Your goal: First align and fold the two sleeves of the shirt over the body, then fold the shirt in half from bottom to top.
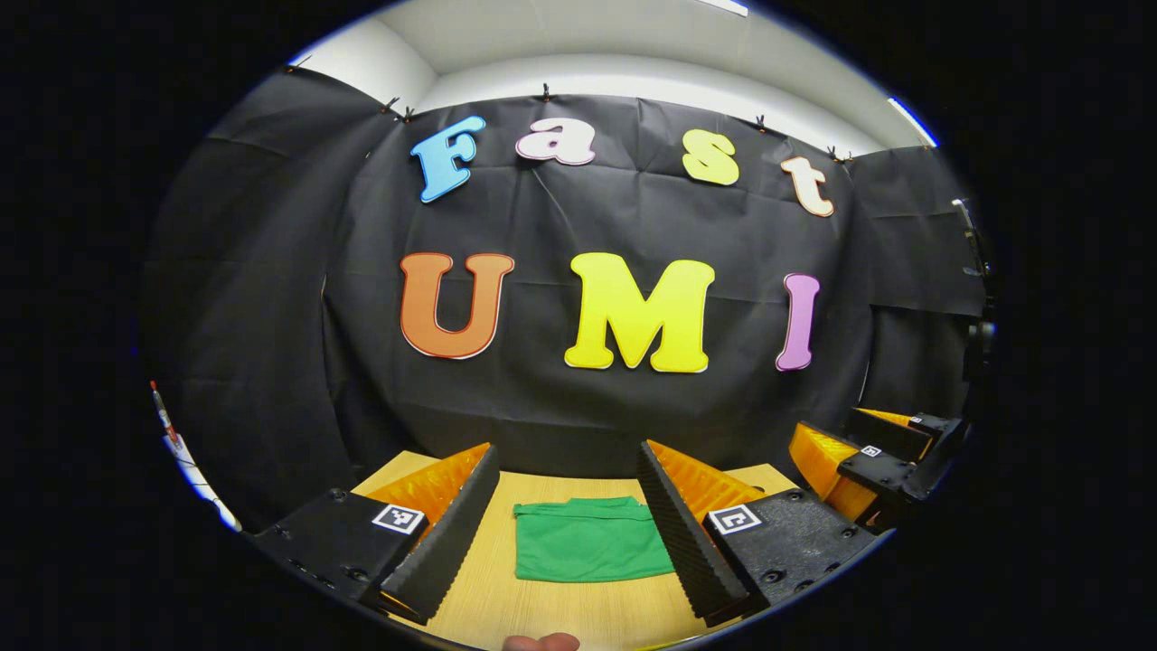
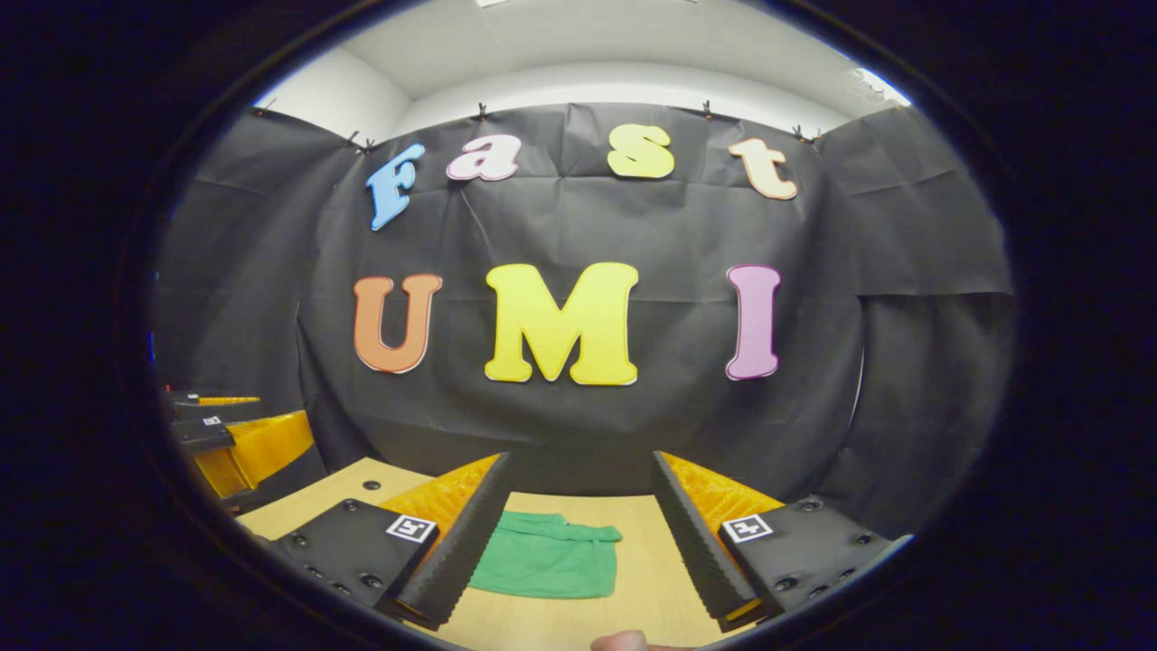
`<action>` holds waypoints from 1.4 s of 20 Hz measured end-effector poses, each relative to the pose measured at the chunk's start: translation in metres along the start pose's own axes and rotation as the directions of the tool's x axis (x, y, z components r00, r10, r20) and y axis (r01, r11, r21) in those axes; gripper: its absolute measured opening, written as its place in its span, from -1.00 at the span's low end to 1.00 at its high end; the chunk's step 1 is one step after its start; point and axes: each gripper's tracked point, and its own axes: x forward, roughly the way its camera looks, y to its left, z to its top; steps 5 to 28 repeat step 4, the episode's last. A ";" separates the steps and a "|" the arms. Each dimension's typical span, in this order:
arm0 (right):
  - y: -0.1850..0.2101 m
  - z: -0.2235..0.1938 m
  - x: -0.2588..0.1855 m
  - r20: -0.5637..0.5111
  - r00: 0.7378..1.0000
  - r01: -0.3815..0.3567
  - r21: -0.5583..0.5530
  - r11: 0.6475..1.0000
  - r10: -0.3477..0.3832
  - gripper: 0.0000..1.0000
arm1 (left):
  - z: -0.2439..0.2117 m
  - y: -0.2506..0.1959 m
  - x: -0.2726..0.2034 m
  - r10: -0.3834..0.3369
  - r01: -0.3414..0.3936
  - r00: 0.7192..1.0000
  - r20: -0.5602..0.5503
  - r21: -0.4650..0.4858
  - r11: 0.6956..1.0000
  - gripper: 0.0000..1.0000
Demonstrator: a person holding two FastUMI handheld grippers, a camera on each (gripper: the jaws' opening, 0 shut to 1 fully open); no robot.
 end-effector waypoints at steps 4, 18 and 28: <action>0.008 -0.001 0.010 -0.011 0.999 -0.031 0.003 0.999 0.031 0.96 | 0.002 0.003 0.001 0.021 -0.021 1.000 -0.001 -0.002 1.000 0.96; 0.008 -0.001 0.010 -0.011 0.999 -0.031 0.003 0.999 0.031 0.96 | 0.002 0.003 0.001 0.021 -0.021 1.000 -0.001 -0.002 1.000 0.96; 0.008 -0.001 0.010 -0.011 0.999 -0.031 0.003 0.999 0.031 0.96 | 0.002 0.003 0.001 0.021 -0.021 1.000 -0.001 -0.002 1.000 0.96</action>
